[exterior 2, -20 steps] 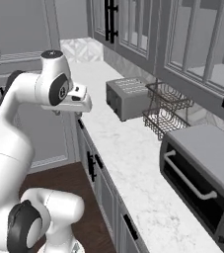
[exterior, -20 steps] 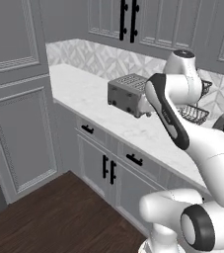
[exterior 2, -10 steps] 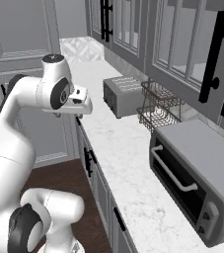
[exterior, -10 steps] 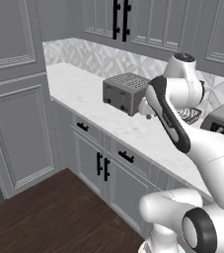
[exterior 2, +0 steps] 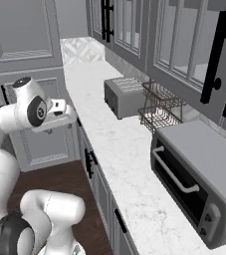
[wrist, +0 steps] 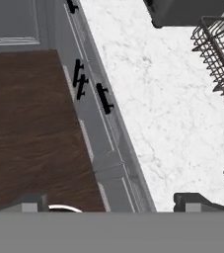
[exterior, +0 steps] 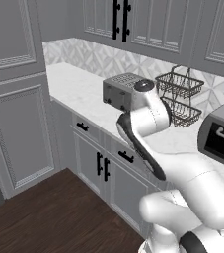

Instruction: Take a straw from the drawer in front and place it inside the glass cup on the dining counter.

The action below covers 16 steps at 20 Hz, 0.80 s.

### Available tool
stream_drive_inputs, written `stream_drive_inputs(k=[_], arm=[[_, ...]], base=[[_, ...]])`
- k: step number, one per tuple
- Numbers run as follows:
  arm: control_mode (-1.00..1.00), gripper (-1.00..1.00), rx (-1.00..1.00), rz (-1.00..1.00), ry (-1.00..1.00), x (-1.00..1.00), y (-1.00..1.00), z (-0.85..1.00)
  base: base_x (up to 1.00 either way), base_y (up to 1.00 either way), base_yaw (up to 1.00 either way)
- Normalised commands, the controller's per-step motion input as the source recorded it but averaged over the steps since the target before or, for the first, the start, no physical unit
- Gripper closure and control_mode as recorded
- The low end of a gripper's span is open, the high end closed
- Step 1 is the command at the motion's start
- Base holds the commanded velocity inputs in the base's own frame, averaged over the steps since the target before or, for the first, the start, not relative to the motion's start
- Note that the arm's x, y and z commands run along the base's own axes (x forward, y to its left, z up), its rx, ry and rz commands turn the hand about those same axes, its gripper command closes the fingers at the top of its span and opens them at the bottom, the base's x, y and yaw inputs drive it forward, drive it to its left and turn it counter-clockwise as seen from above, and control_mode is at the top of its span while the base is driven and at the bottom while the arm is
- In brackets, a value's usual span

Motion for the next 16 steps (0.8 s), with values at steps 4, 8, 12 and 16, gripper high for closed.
stream_drive_inputs(k=[4, 8, 12, 16], arm=[[-1.0, -1.0, -0.37, 0.0, 0.0, 0.28, 0.91, -0.93], [-1.0, -1.0, -0.32, 0.0, 0.0, 0.51, 0.67, -0.92], [-1.0, -1.0, -0.3, 0.0, 0.0, 0.51, 0.3, -0.82], [-1.0, -1.0, -0.28, -0.03, 0.0, 0.5, 0.07, -0.78]], base=[[0.0, 0.0, 0.0], [0.0, 0.0, 0.0], [0.0, 0.0, 0.0], [0.0, 0.0, 0.0]])
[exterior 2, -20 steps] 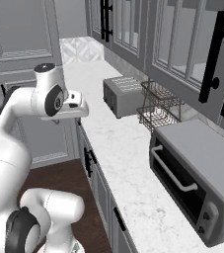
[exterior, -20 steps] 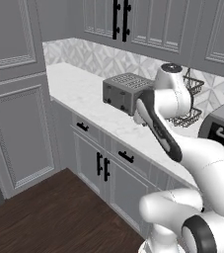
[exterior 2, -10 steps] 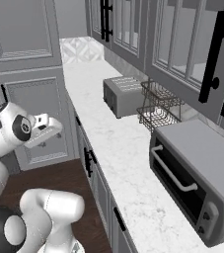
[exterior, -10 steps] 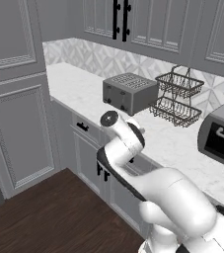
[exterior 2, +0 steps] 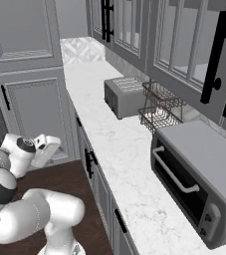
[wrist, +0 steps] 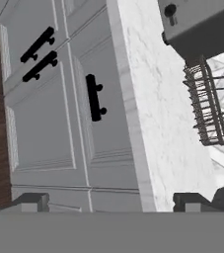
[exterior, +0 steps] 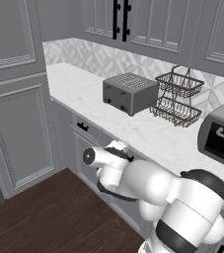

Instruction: Take a straw from the drawer in front and place it inside the glass cup on the dining counter.

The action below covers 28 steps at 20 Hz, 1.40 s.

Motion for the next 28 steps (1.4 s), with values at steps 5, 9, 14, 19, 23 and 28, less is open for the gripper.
stream_drive_inputs(k=[5, 9, 14, 19, 23, 28], arm=[[-1.0, -1.0, -0.22, -0.12, 0.0, 0.5, 0.0, -0.57], [-1.0, -1.0, -0.17, -0.17, -0.02, 0.48, 0.0, -0.39], [-1.0, -1.0, -0.17, -0.19, -0.04, 0.54, 0.0, -0.28], [-1.0, -1.0, -0.18, -0.2, -0.02, 0.51, -0.07, -0.27], [-1.0, -1.0, -0.16, -0.16, 0.0, 0.43, -0.07, -0.31], [-1.0, -1.0, -0.16, -0.13, 0.0, 0.35, 0.0, -0.36]], base=[[0.0, 0.0, 0.0], [0.0, 0.0, 0.0], [0.0, 0.0, 0.0], [0.0, 0.0, 0.0], [0.0, 0.0, 0.0], [0.0, 0.0, 0.0]])
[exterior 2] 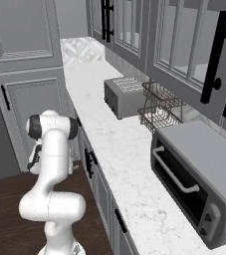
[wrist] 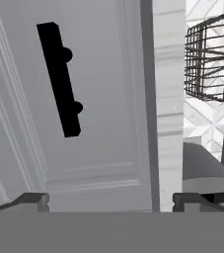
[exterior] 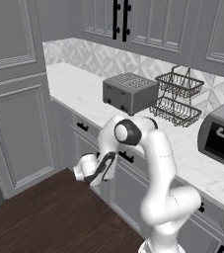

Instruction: Take a straw from the drawer in front and place it inside the glass cup on the dining counter.

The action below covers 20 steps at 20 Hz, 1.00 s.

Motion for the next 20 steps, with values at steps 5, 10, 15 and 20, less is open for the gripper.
stream_drive_inputs(k=[5, 10, 15, 20], arm=[[-1.0, -1.0, -0.15, -0.12, 0.0, 0.42, -0.01, -0.28], [-1.0, -1.0, -0.04, -0.04, 0.0, 0.36, -0.17, -0.08], [-1.0, -1.0, 0.07, 0.07, 0.06, 0.17, -0.41, 0.0], [-1.0, -1.0, 0.1, 0.18, 0.04, 0.03, -0.43, 0.0]], base=[[0.0, 0.0, 0.0], [0.0, 0.0, 0.0], [0.0, 0.0, 0.0], [0.0, 0.0, 0.0]])
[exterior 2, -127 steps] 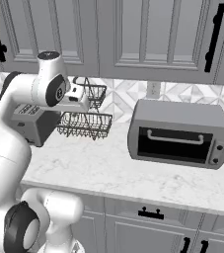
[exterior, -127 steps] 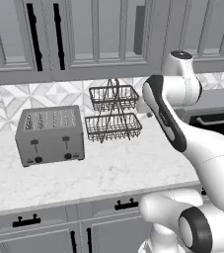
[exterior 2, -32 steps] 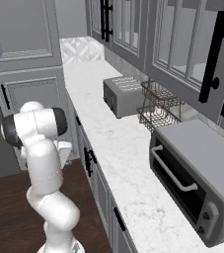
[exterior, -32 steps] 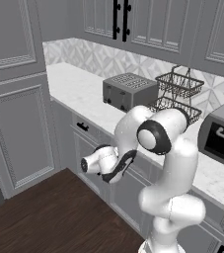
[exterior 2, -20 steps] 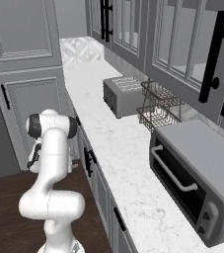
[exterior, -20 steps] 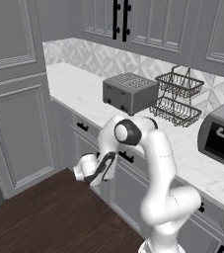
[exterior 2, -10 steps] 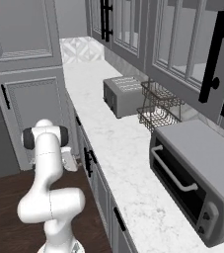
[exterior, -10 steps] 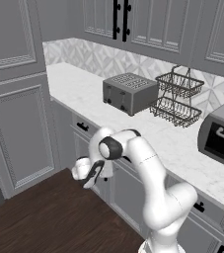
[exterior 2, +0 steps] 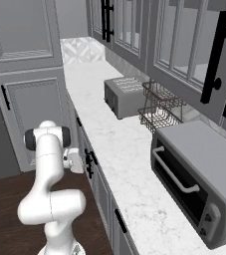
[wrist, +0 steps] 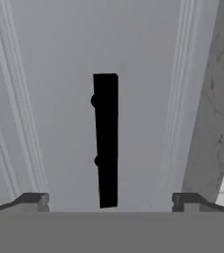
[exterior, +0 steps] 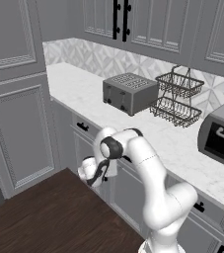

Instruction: Take a straw from the drawer in front and place it inside the glass cup on the dining counter.

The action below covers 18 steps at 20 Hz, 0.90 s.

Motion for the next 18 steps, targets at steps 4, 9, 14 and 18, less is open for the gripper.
stream_drive_inputs(k=[4, 9, 14, 18], arm=[[-1.0, -1.0, 0.12, 0.21, 0.05, 0.0, -0.35, 0.0], [-1.0, -1.0, 0.09, 0.17, 0.07, 0.16, -0.23, 0.0], [-1.0, -1.0, 0.05, 0.1, 0.05, 0.27, -0.04, 0.0], [-1.0, -1.0, 0.02, 0.07, 0.08, 0.21, -0.02, -0.04]], base=[[0.0, 0.0, 0.0], [0.0, 0.0, 0.0], [0.0, 0.0, 0.0], [0.0, 0.0, 0.0]])
